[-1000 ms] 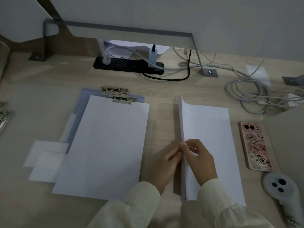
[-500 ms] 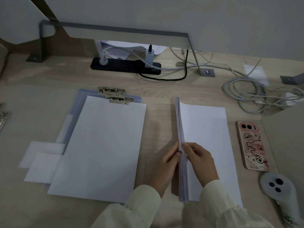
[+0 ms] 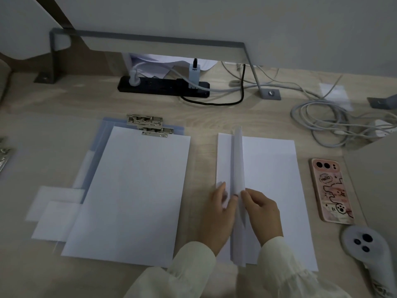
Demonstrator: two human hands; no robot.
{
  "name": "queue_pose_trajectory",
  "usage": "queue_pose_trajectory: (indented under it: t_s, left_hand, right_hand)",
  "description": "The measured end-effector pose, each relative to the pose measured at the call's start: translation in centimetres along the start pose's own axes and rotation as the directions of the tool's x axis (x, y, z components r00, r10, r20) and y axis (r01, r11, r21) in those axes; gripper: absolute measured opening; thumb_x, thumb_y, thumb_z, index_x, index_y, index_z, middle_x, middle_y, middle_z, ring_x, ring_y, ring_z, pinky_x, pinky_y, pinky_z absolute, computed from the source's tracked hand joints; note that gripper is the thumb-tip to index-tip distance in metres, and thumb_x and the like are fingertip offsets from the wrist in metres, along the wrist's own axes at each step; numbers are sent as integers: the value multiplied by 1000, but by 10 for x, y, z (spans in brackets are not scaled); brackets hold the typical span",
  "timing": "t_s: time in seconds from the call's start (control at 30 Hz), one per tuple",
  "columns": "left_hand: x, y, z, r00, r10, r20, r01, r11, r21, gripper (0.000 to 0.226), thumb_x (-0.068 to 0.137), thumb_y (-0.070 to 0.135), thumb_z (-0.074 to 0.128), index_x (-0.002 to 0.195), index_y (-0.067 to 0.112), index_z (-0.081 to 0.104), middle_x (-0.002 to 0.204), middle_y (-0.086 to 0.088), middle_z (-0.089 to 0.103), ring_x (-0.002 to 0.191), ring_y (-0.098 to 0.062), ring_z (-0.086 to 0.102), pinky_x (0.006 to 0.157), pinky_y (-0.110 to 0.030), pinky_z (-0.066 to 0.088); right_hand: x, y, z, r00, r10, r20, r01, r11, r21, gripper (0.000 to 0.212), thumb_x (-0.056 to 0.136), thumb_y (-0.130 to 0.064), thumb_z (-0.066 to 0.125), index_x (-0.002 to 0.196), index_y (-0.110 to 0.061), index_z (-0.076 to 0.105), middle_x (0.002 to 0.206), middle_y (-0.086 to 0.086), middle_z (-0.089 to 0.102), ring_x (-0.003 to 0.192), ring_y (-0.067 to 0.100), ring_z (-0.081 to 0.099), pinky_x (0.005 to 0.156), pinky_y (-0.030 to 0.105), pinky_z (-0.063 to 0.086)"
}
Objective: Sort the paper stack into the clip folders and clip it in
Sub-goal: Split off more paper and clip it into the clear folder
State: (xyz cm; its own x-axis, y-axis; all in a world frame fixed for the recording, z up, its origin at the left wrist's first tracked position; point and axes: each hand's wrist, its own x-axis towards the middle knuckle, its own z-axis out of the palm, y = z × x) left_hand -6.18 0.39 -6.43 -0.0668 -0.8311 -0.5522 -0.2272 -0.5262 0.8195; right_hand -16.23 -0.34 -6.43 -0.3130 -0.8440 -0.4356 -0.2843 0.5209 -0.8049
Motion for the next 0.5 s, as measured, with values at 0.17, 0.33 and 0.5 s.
queue_pose_trajectory:
  t_s: [0.17,0.33,0.5]
  left_hand:
    - [3,-7,8,991,-131,21,132,990,-43,36,95,44,34,125,26,44,117,5,57,111,-13,55,95,-28,47]
    - [4,-2,1,964,-266,26,264,963,49,50,97,38,33,141,15,27,144,-5,41,130,-25,43,108,-36,38]
    - [-9,5,6,979,-200,-30,202,964,173,69,88,60,29,142,18,23,145,0,39,129,-19,44,104,-26,36]
  right_hand:
    - [-4,-1,3,998,-47,29,48,999,-17,11,91,-27,48,91,-30,59,104,-10,57,97,9,52,87,21,36]
    - [-5,5,2,998,-48,41,50,998,-30,14,92,-25,46,98,-28,59,109,-10,56,100,9,50,91,22,35]
    - [-6,5,2,997,-65,39,67,997,-45,19,92,-20,46,100,-22,63,109,-9,56,101,9,50,92,21,34]
